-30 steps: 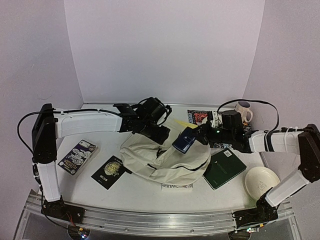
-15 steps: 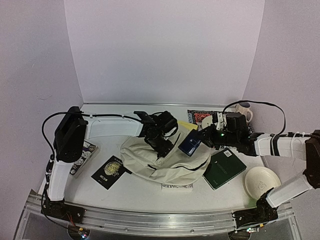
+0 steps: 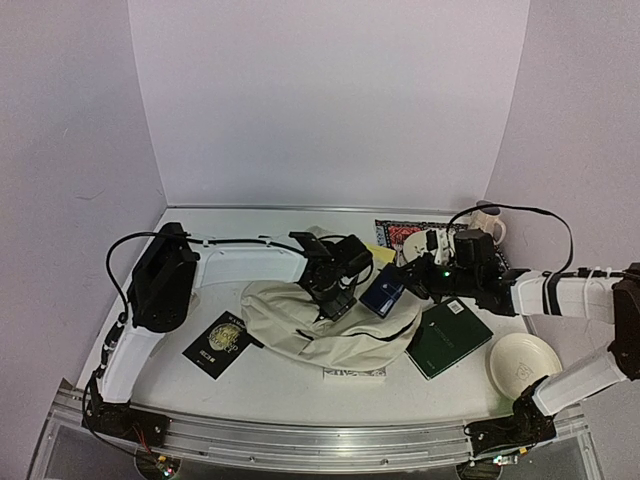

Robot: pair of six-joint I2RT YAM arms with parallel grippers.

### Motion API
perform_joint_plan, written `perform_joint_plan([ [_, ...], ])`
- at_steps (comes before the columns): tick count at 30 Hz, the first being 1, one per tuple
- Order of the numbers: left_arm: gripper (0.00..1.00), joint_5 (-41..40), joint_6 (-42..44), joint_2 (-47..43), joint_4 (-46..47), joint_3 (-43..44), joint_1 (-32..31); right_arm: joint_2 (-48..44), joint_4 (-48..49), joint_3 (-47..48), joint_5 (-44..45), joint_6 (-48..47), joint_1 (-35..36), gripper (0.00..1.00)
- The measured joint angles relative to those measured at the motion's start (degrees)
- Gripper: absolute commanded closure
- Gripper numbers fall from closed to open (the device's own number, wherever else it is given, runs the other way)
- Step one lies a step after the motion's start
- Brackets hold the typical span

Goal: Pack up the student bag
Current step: Pick up the lower front pocket of the student bag.

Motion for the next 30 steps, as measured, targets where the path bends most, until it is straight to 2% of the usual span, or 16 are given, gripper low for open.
perform_joint_plan([
  [3,0.4,-3.0,-0.5,0.9,-1.3,1.8,-0.4,-0.4,0.0,-0.3,0.0,-0.1,0.0,1.0],
  [7,0.65,-5.5,-1.4,1.2,-2.2,2.0,-0.7,-1.3,0.0,-1.1,0.1,-0.1,0.0,1.0],
  [10,0.8,-6.8,-2.5,1.2,-2.7,2.0,-0.6,-2.4,0.0,-1.7,0.1,-0.1,0.0,1.0],
  [15,0.89,-9.0,-4.2,1.2,-3.2,1.9,-0.6,-4.3,-0.5,-1.9,-0.3,-0.4,0.0,1.0],
  [19,1.0,-10.4,-6.0,1.1,-3.1,1.6,-0.6,-4.4,-1.3,-1.9,-1.1,-0.9,0.0,1.0],
  [25,1.0,-10.8,-8.1,-0.4,-2.0,-0.3,-0.6,-5.0,-2.5,-1.9,-2.3,-1.2,0.0,1.0],
  [30,1.0,-9.8,-9.6,-5.8,0.2,-4.1,-0.6,-5.5,-2.6,-1.9,-3.5,-1.2,0.0,1.0],
])
